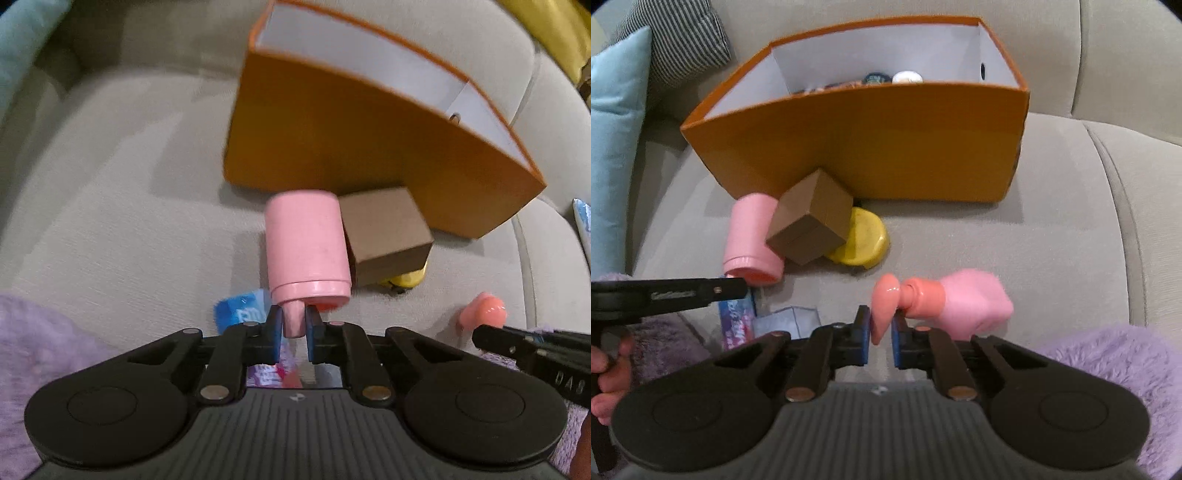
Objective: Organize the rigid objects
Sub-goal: 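Grasp the pink cup container with the left tool while the right tool grasps the pink pump bottle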
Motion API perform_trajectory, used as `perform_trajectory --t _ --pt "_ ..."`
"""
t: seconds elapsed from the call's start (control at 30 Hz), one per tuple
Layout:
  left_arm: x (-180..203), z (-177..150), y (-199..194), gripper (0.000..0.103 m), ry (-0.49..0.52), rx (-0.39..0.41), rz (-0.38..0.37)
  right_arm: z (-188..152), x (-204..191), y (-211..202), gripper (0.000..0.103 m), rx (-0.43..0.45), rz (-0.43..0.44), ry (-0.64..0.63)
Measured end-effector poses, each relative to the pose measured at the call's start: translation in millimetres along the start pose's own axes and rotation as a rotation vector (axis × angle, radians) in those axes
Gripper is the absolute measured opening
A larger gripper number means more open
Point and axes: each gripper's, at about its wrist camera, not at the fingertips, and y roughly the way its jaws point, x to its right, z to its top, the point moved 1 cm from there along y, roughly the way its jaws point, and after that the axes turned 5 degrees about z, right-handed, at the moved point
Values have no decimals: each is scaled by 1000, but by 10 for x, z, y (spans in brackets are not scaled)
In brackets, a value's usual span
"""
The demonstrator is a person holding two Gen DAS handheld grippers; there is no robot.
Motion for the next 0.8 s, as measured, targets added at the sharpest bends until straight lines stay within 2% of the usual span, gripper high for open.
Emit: perform_trajectory --t 0.2,0.33,0.43,0.6,0.8 --pt "33 -18 -385 14 58 67 17 41 60 -73 12 29 170 122" --pt "112 -6 -462 14 87 88 3 12 125 -39 12 41 270 201" --pt "182 2 -430 14 100 70 -7 -21 207 17 12 20 328 268" --pt "329 9 -482 14 169 46 4 -18 220 -86 14 11 275 245" --pt "426 -6 -486 14 213 -3 30 -80 189 -212 23 3 131 140"
